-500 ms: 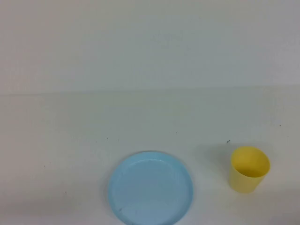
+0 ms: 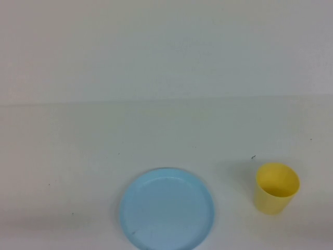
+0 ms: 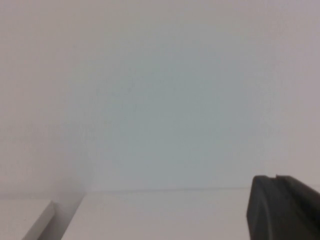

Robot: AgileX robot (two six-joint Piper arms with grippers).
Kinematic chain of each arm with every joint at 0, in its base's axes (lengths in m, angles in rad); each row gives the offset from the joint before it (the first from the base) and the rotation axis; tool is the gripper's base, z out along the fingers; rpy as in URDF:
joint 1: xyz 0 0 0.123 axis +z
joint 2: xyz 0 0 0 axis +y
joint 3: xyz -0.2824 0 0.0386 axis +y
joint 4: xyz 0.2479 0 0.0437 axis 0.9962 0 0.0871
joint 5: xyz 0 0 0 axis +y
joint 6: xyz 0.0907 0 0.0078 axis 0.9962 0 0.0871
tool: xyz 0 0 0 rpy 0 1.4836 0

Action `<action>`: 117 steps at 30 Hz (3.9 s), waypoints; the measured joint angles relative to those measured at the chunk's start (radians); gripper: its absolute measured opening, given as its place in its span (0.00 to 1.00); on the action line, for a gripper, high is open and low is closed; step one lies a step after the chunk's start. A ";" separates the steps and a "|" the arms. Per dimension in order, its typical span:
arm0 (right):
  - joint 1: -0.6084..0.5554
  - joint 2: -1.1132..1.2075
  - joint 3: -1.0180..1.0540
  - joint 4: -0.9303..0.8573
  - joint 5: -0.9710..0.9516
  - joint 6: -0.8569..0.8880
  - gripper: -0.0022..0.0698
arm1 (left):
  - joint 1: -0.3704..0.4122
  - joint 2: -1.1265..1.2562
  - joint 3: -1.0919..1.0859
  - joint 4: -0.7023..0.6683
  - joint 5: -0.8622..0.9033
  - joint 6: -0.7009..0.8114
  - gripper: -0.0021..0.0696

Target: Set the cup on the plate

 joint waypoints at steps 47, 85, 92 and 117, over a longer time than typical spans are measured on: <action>0.000 0.291 -0.390 -0.005 0.373 -0.021 0.03 | -0.032 0.586 -0.659 -0.096 0.752 0.035 0.03; 0.049 0.779 -0.570 0.410 0.662 -0.342 0.21 | -0.332 1.458 -0.941 -0.755 0.681 0.804 0.54; 0.049 0.779 -0.570 0.430 0.759 -0.344 0.50 | -0.348 1.613 -0.986 -0.765 0.690 0.795 0.54; 0.049 0.779 -0.570 0.467 0.757 -0.344 0.53 | -0.350 1.844 -0.993 -0.769 0.580 0.807 0.41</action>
